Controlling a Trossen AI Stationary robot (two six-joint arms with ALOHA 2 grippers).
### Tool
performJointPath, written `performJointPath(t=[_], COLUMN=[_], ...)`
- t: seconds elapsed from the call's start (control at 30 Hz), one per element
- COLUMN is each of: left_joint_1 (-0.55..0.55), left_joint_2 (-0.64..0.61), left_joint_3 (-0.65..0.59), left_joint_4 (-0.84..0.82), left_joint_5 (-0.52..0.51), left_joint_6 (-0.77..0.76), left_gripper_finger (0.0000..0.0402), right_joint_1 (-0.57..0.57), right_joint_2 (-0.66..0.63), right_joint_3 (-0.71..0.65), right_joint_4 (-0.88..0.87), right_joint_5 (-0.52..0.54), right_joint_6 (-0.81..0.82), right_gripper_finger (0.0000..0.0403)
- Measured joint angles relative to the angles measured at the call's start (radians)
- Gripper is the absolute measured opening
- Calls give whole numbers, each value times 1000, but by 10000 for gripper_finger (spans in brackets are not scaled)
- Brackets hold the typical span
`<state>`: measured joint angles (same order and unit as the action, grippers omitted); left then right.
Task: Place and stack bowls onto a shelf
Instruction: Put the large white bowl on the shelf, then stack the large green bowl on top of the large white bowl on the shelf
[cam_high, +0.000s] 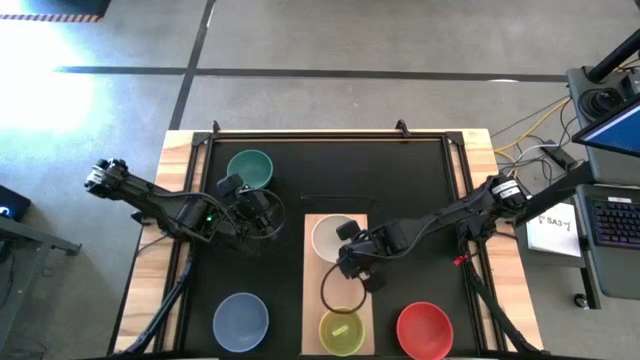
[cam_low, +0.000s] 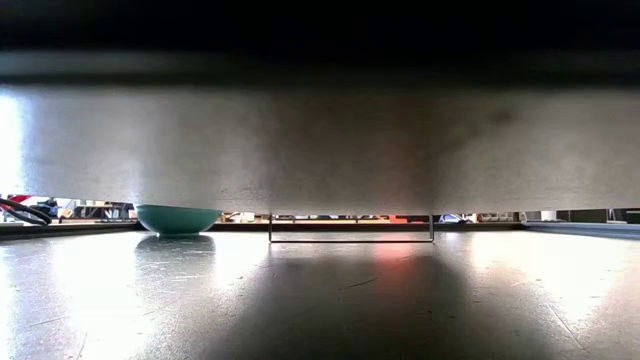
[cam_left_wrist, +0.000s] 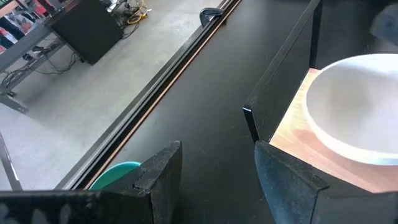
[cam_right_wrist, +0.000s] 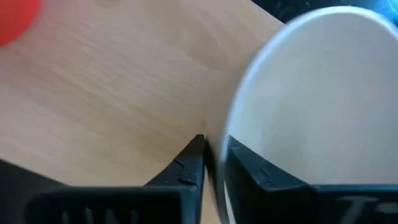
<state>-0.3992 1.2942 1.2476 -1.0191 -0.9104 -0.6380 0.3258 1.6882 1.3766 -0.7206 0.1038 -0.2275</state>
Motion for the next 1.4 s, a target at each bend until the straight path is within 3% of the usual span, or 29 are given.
performJointPath(t=[0.17,0.3,0.4,0.57,0.8,0.97,1.2,1.4], left_joint_1=[0,0,0,27,225,414,613,679], left_joint_2=[0,0,0,0,-1,0,0,12], left_joint_3=[0,-1,-18,-75,-209,-295,-362,-380], left_joint_4=[0,-9,-22,-60,-132,-75,102,169], left_joint_5=[1,22,37,76,286,421,510,540], left_joint_6=[0,-13,-37,-113,-202,-85,90,159], left_gripper_finger=[185,185,185,185,185,185,185,185], right_joint_1=[-6,-6,-6,-5,-6,-6,-5,-5], right_joint_2=[-6,-25,-33,-38,-47,-52,-54,-54], right_joint_3=[4,51,111,212,287,300,300,300], right_joint_4=[-6,-36,-99,-239,-393,-456,-464,-469], right_joint_5=[1,-26,-82,-86,-86,-86,-86,-85], right_joint_6=[16,133,216,313,441,502,524,520], right_gripper_finger=[90,119,132,138,126,123,130,126])
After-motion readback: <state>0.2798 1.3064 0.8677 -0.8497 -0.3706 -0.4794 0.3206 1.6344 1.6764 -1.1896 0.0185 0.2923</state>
